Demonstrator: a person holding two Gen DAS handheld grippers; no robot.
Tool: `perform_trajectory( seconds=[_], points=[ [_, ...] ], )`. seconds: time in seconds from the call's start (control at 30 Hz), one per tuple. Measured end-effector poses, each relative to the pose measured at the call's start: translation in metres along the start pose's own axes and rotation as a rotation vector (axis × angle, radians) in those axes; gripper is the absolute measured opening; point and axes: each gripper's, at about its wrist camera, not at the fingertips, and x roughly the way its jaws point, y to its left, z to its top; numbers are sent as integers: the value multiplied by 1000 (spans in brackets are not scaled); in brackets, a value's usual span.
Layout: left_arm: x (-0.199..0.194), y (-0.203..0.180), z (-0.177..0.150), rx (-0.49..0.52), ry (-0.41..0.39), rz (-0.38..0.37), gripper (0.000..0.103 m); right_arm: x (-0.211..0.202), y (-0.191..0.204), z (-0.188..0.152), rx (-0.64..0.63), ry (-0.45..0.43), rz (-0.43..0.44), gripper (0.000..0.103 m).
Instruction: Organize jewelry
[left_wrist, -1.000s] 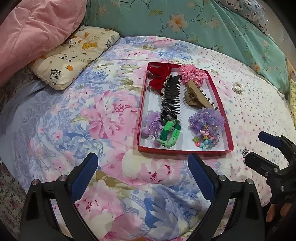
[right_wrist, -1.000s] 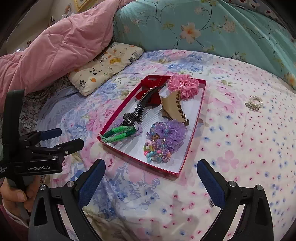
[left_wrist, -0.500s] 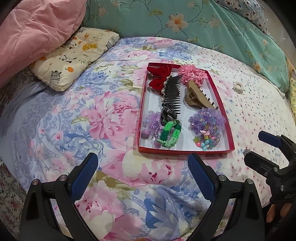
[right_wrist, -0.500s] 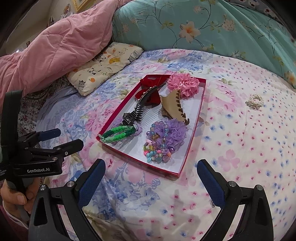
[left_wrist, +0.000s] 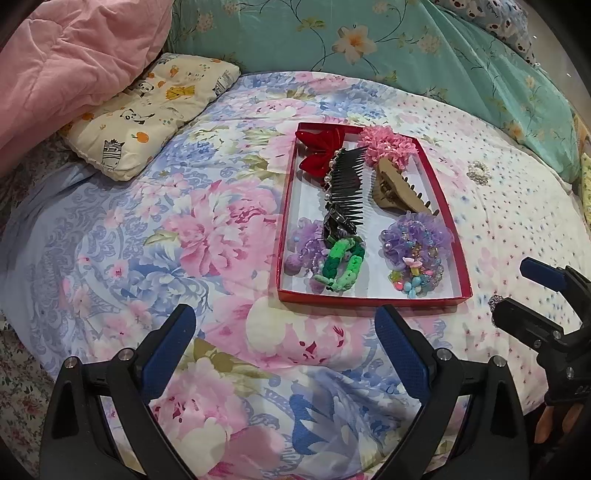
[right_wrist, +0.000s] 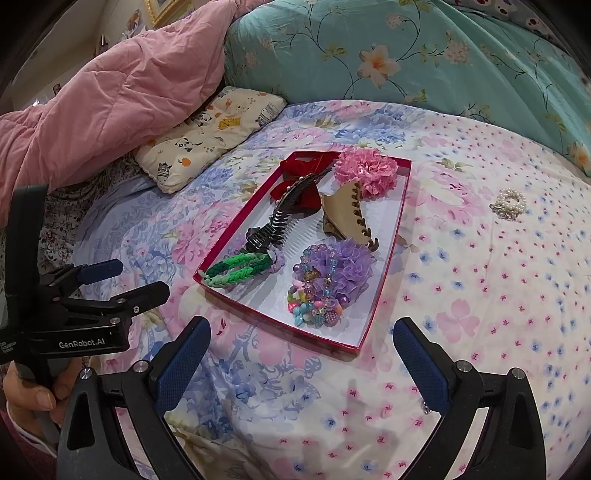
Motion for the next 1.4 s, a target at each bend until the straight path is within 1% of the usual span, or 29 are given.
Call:
perform_trajectory(
  seconds=[1.4],
  points=[
    [1, -2, -2, 18, -11, 10, 99, -1, 1, 1, 2, -2, 1, 100]
  ],
)
